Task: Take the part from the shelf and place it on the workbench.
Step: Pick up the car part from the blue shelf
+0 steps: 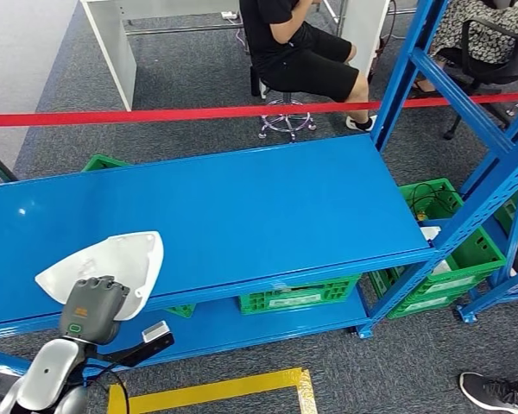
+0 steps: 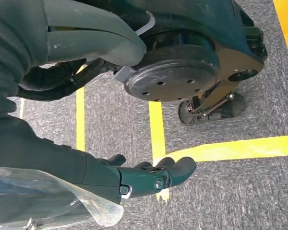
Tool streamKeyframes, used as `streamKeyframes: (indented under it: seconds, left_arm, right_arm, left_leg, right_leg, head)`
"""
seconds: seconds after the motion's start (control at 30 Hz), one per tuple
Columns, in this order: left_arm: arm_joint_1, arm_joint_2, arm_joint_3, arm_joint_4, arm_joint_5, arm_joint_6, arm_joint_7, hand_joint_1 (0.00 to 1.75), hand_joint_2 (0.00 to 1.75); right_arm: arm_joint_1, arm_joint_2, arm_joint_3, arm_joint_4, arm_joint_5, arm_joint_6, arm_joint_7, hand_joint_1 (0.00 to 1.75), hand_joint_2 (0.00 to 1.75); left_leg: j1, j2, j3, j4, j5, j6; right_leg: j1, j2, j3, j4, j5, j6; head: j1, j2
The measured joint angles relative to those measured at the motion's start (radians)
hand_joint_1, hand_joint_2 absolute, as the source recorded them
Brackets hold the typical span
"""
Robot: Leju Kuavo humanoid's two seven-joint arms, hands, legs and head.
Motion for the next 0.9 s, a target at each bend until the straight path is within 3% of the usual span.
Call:
streamKeyframes:
  seconds: [0.23,0.43,0.5,0.57,0.63,0.7,0.77,0.8,0.9]
  left_arm:
    - [0.016,0.000,0.005,-0.008,0.056,0.031,-0.034,1.75,1.75]
    - [0.101,-0.022,0.082,-0.134,0.551,0.044,-0.275,1.75,1.75]
    - [0.132,-0.034,0.117,-0.192,0.660,0.037,-0.340,1.75,1.75]
    - [0.159,-0.044,0.147,-0.249,0.737,0.031,-0.393,1.75,1.75]
    - [0.180,-0.054,0.173,-0.298,0.791,0.028,-0.433,1.75,1.75]
    - [0.207,-0.062,0.197,-0.335,0.828,0.032,-0.468,1.75,1.75]
    - [0.238,-0.067,0.218,-0.366,0.852,0.043,-0.504,1.75,1.75]
    - [0.252,-0.069,0.227,-0.379,0.861,0.049,-0.520,1.75,1.75]
    - [0.287,-0.073,0.256,-0.415,0.888,0.066,-0.552,1.75,1.75]
  right_arm:
    - [0.002,0.000,0.007,-0.001,0.006,-0.004,-0.005,0.00,1.75]
    - [0.006,0.000,0.012,-0.006,0.016,-0.039,-0.060,0.00,1.75]
    - [0.005,0.001,0.011,-0.005,0.017,-0.045,-0.088,0.00,1.75]
    - [0.003,0.004,0.010,-0.003,0.020,-0.048,-0.113,0.00,1.75]
    - [-0.002,0.005,0.009,0.001,0.015,-0.046,-0.135,0.00,1.75]
    - [-0.007,0.005,0.009,0.006,-0.006,-0.036,-0.155,0.00,1.75]
    - [-0.011,0.005,0.006,0.012,-0.038,-0.014,-0.168,0.00,1.75]
    - [-0.011,0.005,0.005,0.015,-0.054,-0.001,-0.172,0.00,1.75]
    - [-0.016,0.005,0.003,0.020,-0.089,0.029,-0.177,0.00,1.75]
  left_leg:
    - [0.000,0.000,0.000,0.000,0.000,0.000]
    - [0.000,0.001,0.000,0.000,-0.001,0.000]
    - [-0.002,0.001,0.001,0.003,0.001,0.008]
    - [0.000,0.005,0.010,-0.019,0.018,0.023]
    - [0.009,0.010,0.022,-0.054,0.040,0.034]
    - [0.012,0.015,0.022,-0.061,0.047,0.037]
    - [0.014,0.018,0.016,-0.053,0.045,0.032]
    - [0.017,0.019,0.013,-0.047,0.042,0.028]
    - [0.026,0.016,0.000,-0.014,0.026,0.004]
  right_leg:
    - [0.000,0.000,0.000,0.000,0.000,0.000]
    - [0.000,0.002,0.000,0.000,-0.001,0.000]
    - [-0.004,0.002,0.002,-0.007,0.006,0.008]
    - [-0.003,0.001,0.005,-0.017,0.008,0.018]
    - [0.001,0.001,-0.012,0.024,-0.030,0.020]
    - [-0.002,-0.001,-0.061,0.145,-0.099,0.024]
    - [-0.007,-0.002,-0.097,0.240,-0.128,0.032]
    - [-0.010,-0.003,-0.090,0.237,-0.114,0.036]
    - [-0.018,-0.004,0.011,0.066,-0.040,0.049]
  head:
    - [0.000,0.000]
    - [0.000,0.000]
    - [-0.001,0.000]
    - [-0.001,0.000]
    - [0.003,0.000]
    - [0.007,0.000]
    - [0.009,0.000]
    - [0.010,0.000]
    - [0.013,0.000]
